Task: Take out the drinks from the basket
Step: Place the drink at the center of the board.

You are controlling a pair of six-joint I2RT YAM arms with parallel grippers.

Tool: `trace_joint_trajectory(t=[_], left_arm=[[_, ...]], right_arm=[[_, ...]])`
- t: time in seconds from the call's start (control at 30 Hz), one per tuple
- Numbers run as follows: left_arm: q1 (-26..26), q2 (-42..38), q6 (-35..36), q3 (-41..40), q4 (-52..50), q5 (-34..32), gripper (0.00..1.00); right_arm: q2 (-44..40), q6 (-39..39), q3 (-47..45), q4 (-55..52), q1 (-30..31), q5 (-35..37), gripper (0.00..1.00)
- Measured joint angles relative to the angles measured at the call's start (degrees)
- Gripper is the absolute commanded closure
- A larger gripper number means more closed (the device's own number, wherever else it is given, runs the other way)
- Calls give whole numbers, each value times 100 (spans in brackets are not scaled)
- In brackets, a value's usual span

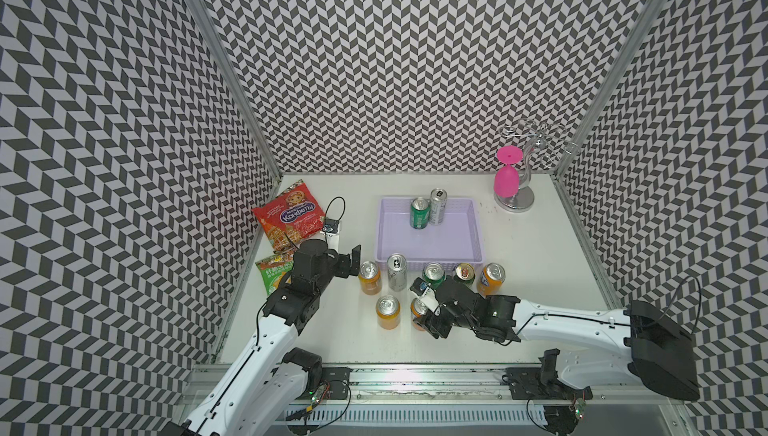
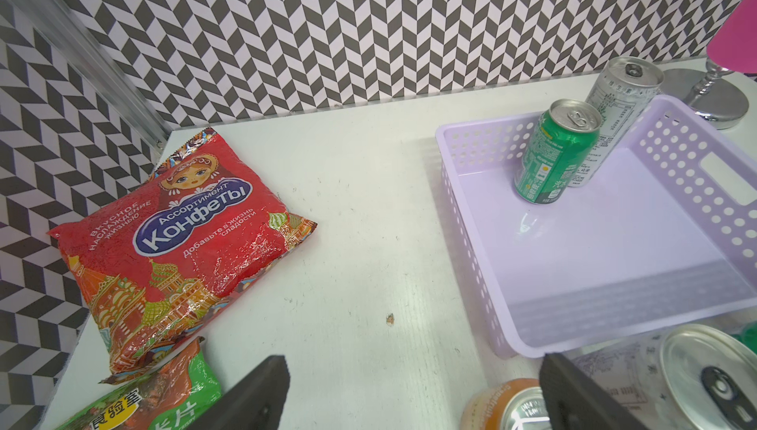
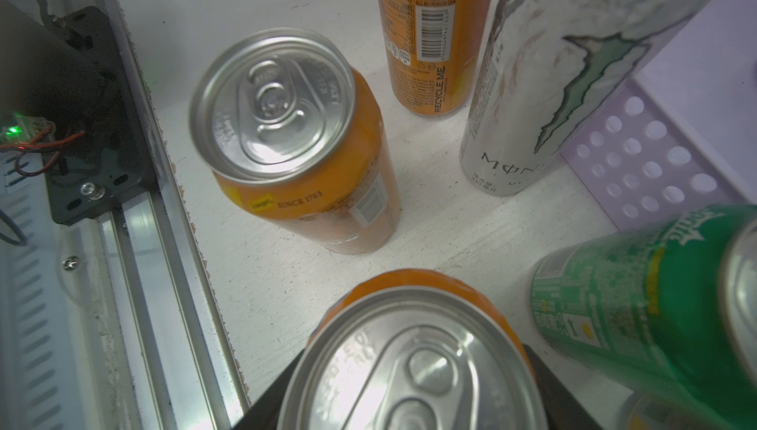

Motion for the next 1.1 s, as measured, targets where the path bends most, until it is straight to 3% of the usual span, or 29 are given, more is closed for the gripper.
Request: trace_joint_trajectory(t=[0.27, 0.53, 0.77, 0.87, 1.1], left_arm=[[0, 0, 0, 0, 4, 2, 1], [0, 0, 0, 0, 31, 4, 1], [0, 0, 0, 0, 33, 4, 1], [0, 0, 0, 0, 33, 4, 1], [0, 0, 0, 0, 33, 4, 1]], right_arm=[[92, 22, -26, 33, 0, 7, 34], [101, 44, -37, 262, 0, 31, 14], [-44, 50, 2, 262, 2, 15, 6], [-188, 96, 186, 149, 0, 28, 1], [-354, 81, 977, -61, -116, 254, 0]])
